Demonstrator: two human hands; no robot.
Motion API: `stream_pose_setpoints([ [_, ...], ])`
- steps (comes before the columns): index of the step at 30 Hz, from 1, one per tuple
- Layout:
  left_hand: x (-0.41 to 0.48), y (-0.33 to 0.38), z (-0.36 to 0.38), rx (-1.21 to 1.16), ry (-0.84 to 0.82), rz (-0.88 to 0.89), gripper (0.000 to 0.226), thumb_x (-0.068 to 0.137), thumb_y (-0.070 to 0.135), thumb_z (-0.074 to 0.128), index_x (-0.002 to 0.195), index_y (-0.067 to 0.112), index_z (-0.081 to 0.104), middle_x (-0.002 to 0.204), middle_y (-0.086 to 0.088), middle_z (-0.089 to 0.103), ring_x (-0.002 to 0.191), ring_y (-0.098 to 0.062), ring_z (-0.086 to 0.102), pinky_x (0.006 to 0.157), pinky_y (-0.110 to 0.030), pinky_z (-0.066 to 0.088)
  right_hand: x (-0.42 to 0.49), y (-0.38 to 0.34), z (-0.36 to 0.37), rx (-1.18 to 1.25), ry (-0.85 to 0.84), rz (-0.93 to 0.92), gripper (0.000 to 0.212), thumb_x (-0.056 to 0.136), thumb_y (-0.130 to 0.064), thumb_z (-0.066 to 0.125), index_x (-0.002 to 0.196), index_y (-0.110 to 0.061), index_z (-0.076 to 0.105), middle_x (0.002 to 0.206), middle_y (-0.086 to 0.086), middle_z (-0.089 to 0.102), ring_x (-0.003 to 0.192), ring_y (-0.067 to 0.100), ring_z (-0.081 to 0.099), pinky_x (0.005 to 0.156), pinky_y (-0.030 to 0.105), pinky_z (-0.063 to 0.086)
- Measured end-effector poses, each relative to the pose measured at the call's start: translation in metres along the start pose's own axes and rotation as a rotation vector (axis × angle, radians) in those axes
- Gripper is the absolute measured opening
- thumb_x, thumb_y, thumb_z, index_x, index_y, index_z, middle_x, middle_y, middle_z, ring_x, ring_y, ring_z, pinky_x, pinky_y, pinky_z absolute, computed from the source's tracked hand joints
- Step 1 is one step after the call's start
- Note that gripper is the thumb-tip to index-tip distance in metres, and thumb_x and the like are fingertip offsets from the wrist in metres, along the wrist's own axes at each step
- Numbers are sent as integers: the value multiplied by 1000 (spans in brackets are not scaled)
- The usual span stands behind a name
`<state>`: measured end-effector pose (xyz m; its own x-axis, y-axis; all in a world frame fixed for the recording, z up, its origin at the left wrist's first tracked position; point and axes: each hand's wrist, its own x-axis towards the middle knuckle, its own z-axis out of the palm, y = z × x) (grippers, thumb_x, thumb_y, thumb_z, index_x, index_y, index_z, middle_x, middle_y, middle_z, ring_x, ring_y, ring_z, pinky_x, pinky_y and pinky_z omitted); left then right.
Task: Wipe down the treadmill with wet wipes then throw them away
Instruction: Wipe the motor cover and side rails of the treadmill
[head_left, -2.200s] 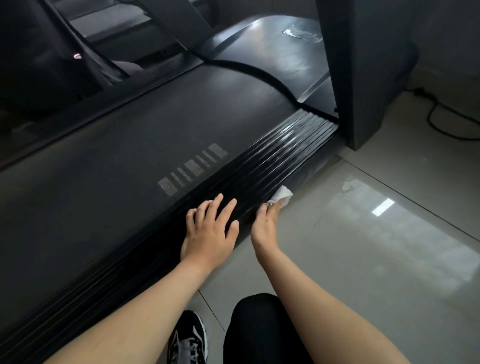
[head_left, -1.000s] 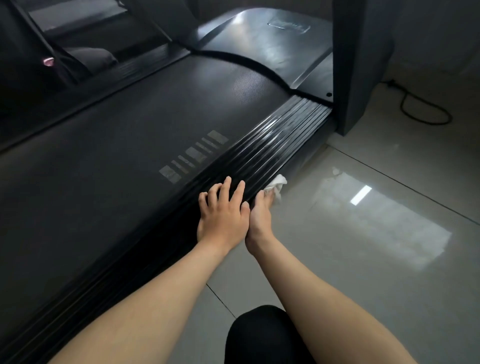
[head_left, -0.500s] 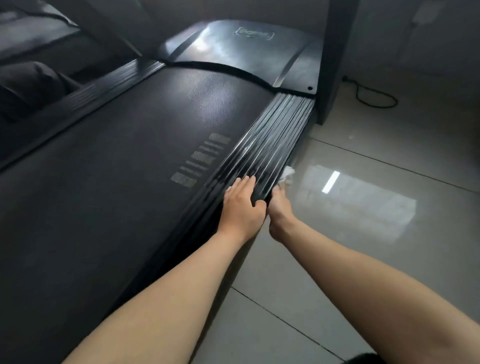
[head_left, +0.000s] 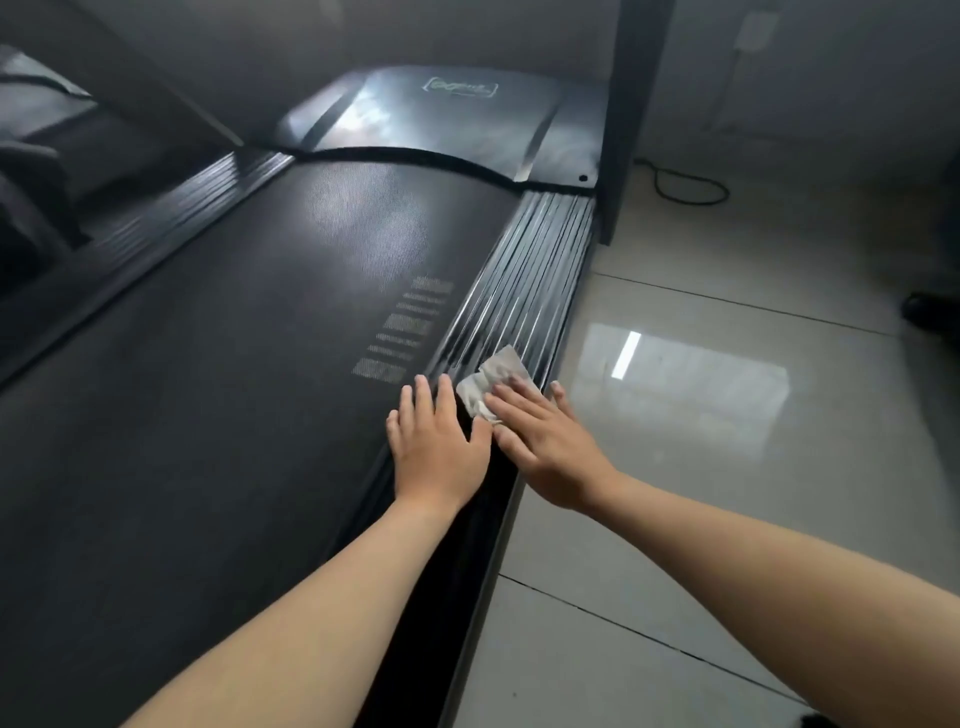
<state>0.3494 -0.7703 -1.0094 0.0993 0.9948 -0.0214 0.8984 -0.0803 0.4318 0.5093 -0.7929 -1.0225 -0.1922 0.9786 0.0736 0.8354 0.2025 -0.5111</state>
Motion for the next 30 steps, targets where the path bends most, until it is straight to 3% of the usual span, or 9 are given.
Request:
stream_pose_setpoints([
  [2,-3,-2,0,-2,16,34,71,103,48,39,162,16,14,170,-10,5,157,-25,-2,126,-46,0,7,6,-8,-74,-39,25,62,101,-57,15,156,-34,32,165,-15,18,153,2,-1,123,41,-14],
  [5,-2,0,-1,-30,3,35,71,103,46,39,162,16,13,170,-9,5,156,-25,-3,127,-45,-1,37,13,-21,-84,-70,170,50,109,-41,24,159,-33,24,168,-13,9,154,8,-7,122,47,-12],
  [10,4,4,-3,-123,7,-7,73,101,40,45,162,16,13,170,-8,3,156,-25,-1,126,-43,-1,70,-1,-26,-70,-3,407,57,103,-17,29,159,-26,24,169,-5,6,155,17,-7,121,53,-13],
  [15,8,4,-3,-231,61,-53,70,100,30,49,161,13,17,169,-10,9,155,-24,5,126,-40,2,46,-18,-5,15,-53,36,52,99,-13,43,148,-28,49,161,-7,36,153,10,17,124,39,-3],
  [18,9,3,-2,-268,78,-58,69,101,25,47,161,11,17,169,-10,12,155,-23,6,126,-37,2,55,-5,-6,-51,-106,-61,52,101,-18,43,152,-30,43,163,-9,30,153,7,14,124,34,4],
  [20,9,3,-2,-273,87,-60,69,101,22,47,161,10,16,169,-9,12,155,-23,6,126,-37,2,75,-1,-14,-142,-153,-52,56,103,-19,41,157,-27,32,166,-5,20,155,11,8,123,32,5],
  [26,10,1,-2,-426,111,-89,68,99,10,39,162,13,14,169,-3,11,155,-17,7,126,-31,3,127,-5,-21,-240,-182,166,56,106,-25,29,161,-23,15,170,4,2,156,23,-5,123,46,-2],
  [30,15,0,-3,-560,216,-167,62,97,1,41,158,6,27,166,-9,24,153,-19,20,120,-19,8,118,-24,-6,-254,-260,11,56,105,-31,33,160,-33,21,169,-5,6,156,17,-3,122,51,-5],
])
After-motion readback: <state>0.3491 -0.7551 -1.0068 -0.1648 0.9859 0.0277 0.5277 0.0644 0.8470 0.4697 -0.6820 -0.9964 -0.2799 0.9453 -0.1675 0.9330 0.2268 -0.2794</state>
